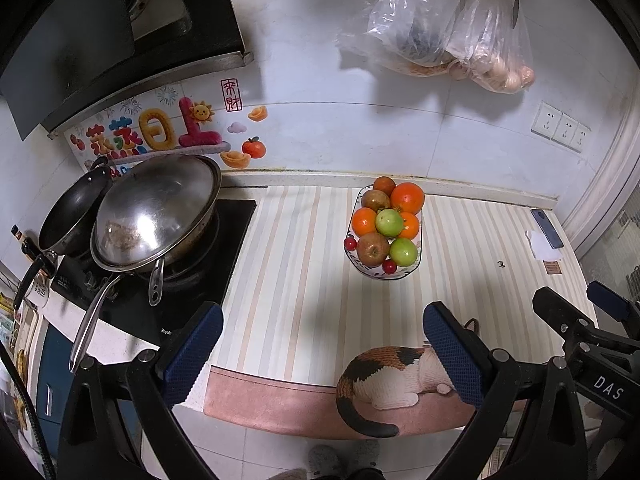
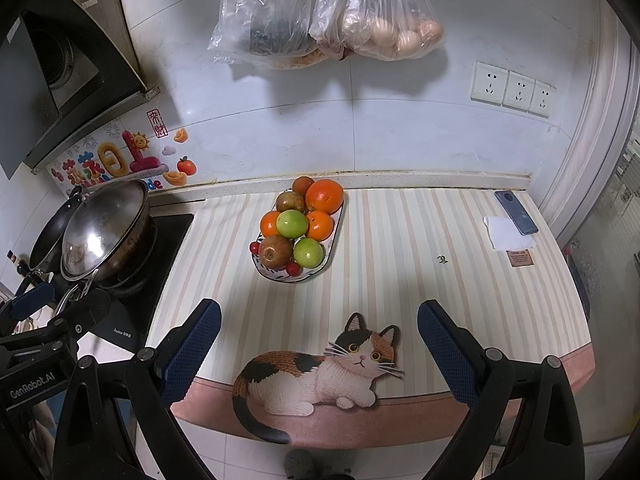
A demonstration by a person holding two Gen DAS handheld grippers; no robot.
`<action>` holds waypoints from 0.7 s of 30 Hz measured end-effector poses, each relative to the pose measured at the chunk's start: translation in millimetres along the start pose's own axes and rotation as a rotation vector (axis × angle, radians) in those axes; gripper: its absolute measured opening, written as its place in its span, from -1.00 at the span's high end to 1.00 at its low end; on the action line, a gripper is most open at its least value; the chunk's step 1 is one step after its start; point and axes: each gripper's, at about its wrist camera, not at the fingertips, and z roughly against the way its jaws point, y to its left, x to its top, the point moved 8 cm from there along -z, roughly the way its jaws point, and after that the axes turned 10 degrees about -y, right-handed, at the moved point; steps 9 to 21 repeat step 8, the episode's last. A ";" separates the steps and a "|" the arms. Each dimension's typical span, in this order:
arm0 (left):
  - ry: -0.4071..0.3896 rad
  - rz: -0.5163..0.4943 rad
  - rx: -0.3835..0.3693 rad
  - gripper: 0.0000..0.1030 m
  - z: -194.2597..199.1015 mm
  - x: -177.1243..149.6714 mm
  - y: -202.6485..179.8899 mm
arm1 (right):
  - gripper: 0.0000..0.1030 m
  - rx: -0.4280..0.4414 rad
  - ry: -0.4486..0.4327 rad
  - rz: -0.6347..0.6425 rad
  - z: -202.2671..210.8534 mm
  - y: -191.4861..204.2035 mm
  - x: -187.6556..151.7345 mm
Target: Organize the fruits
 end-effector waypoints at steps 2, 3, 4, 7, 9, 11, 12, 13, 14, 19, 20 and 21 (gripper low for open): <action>0.001 0.005 -0.002 -0.99 0.6 -1.3 0.7 | -0.95 -0.001 0.000 0.001 0.0 0.1 -0.2; 0.000 0.006 -0.001 -0.99 0.5 -1.3 1.2 | -0.95 -0.001 0.000 0.000 0.1 -0.1 -0.1; 0.001 0.007 -0.002 -0.99 0.9 -1.6 1.0 | -0.95 -0.001 0.001 0.000 -0.1 -0.2 0.0; -0.009 0.009 0.004 -0.99 1.7 -0.6 2.1 | -0.95 0.000 0.001 -0.001 0.6 0.5 0.1; -0.011 0.012 0.005 -0.99 1.9 -0.9 2.4 | -0.95 0.001 0.000 0.000 0.4 0.4 0.4; -0.011 0.012 0.005 -0.99 1.9 -0.9 2.4 | -0.95 0.001 0.000 0.000 0.4 0.4 0.4; -0.011 0.012 0.005 -0.99 1.9 -0.9 2.4 | -0.95 0.001 0.000 0.000 0.4 0.4 0.4; -0.011 0.012 0.005 -0.99 1.9 -0.9 2.4 | -0.95 0.001 0.000 0.000 0.4 0.4 0.4; -0.011 0.012 0.005 -0.99 1.9 -0.9 2.4 | -0.95 0.001 0.000 0.000 0.4 0.4 0.4; -0.011 0.012 0.005 -0.99 1.9 -0.9 2.4 | -0.95 0.001 0.000 0.000 0.4 0.4 0.4; -0.011 0.012 0.005 -0.99 1.9 -0.9 2.4 | -0.95 0.001 0.000 0.000 0.4 0.4 0.4; -0.011 0.012 0.005 -0.99 1.9 -0.9 2.4 | -0.95 0.001 0.000 0.000 0.4 0.4 0.4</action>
